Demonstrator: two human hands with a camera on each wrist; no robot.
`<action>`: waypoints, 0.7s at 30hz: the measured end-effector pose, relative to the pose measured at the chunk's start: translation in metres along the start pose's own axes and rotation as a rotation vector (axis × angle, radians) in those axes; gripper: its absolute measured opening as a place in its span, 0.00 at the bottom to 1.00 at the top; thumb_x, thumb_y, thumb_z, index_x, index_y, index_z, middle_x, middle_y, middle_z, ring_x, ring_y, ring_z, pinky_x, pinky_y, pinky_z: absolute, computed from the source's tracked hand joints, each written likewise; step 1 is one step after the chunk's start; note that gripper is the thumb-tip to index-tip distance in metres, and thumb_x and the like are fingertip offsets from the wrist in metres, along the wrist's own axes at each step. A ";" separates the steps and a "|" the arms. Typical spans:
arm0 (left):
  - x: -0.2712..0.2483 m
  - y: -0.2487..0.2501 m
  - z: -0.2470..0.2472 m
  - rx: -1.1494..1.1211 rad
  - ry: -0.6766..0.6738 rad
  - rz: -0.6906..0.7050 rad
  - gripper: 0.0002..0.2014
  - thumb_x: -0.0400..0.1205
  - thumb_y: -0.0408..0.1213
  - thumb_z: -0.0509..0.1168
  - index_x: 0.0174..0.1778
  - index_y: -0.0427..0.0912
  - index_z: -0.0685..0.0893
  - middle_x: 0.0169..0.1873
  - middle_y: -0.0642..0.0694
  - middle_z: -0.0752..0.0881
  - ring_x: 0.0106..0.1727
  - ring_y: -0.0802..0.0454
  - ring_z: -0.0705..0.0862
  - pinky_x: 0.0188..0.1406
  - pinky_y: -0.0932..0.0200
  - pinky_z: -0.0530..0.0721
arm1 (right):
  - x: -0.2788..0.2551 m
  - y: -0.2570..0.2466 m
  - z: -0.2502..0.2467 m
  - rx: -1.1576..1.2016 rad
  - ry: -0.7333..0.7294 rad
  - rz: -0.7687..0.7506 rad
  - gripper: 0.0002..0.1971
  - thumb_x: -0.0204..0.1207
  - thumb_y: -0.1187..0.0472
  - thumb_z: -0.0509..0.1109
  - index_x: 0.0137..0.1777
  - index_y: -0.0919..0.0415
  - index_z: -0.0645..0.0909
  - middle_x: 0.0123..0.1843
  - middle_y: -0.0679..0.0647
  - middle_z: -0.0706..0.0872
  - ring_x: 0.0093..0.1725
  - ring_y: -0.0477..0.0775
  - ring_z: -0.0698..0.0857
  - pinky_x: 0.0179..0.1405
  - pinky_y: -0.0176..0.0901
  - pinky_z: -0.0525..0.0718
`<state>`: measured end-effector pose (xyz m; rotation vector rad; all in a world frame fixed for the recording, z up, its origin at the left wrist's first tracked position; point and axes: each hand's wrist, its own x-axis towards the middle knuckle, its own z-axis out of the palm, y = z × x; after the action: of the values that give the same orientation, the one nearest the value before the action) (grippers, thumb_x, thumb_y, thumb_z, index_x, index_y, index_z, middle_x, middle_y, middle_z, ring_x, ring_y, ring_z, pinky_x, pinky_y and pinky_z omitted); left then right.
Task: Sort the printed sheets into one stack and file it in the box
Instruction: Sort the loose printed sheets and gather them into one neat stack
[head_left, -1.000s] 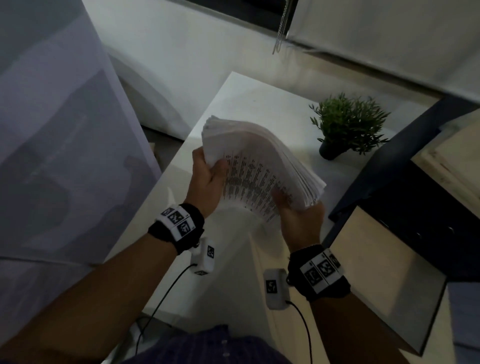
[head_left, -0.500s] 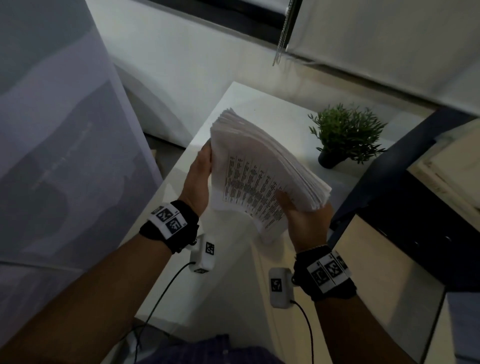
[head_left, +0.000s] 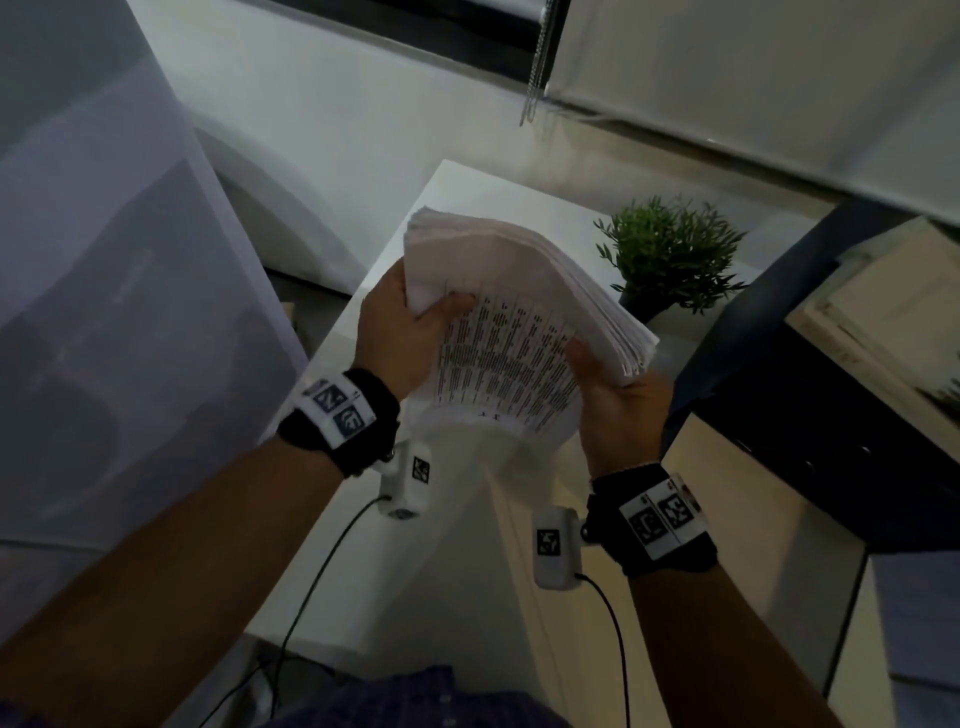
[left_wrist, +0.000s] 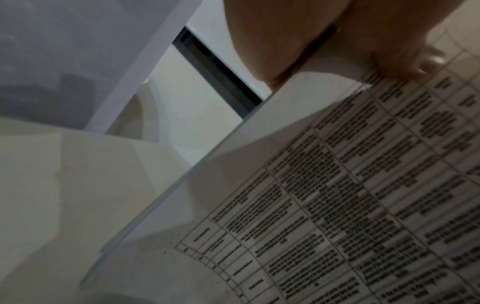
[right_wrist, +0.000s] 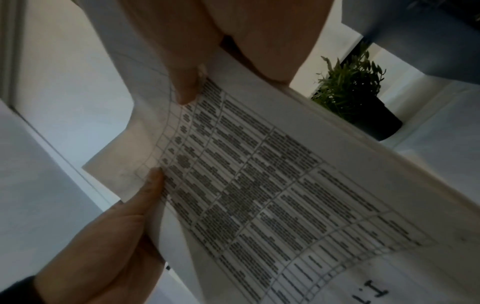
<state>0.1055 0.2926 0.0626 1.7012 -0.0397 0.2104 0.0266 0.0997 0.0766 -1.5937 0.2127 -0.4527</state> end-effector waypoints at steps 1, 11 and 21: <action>-0.007 -0.003 0.001 -0.041 0.019 -0.005 0.19 0.74 0.42 0.76 0.60 0.52 0.81 0.51 0.60 0.87 0.53 0.69 0.85 0.51 0.66 0.85 | -0.004 -0.003 0.001 0.017 -0.004 0.001 0.17 0.76 0.69 0.76 0.54 0.43 0.89 0.48 0.38 0.93 0.53 0.41 0.90 0.53 0.38 0.88; -0.022 0.039 -0.004 -0.218 0.056 0.276 0.14 0.87 0.40 0.61 0.67 0.41 0.72 0.42 0.32 0.80 0.41 0.46 0.78 0.42 0.59 0.78 | 0.005 -0.032 0.006 0.145 0.208 -0.075 0.10 0.82 0.72 0.64 0.52 0.61 0.85 0.38 0.49 0.92 0.42 0.52 0.89 0.42 0.40 0.86; 0.005 0.042 -0.003 -0.005 0.093 0.193 0.10 0.84 0.28 0.59 0.40 0.39 0.83 0.35 0.56 0.83 0.39 0.67 0.80 0.42 0.71 0.75 | 0.004 -0.029 -0.002 0.054 0.104 -0.139 0.14 0.81 0.68 0.71 0.65 0.63 0.79 0.45 0.49 0.90 0.45 0.39 0.88 0.44 0.32 0.85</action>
<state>0.1039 0.2902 0.1047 1.6812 -0.1359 0.4330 0.0251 0.0989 0.1055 -1.5395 0.1684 -0.6450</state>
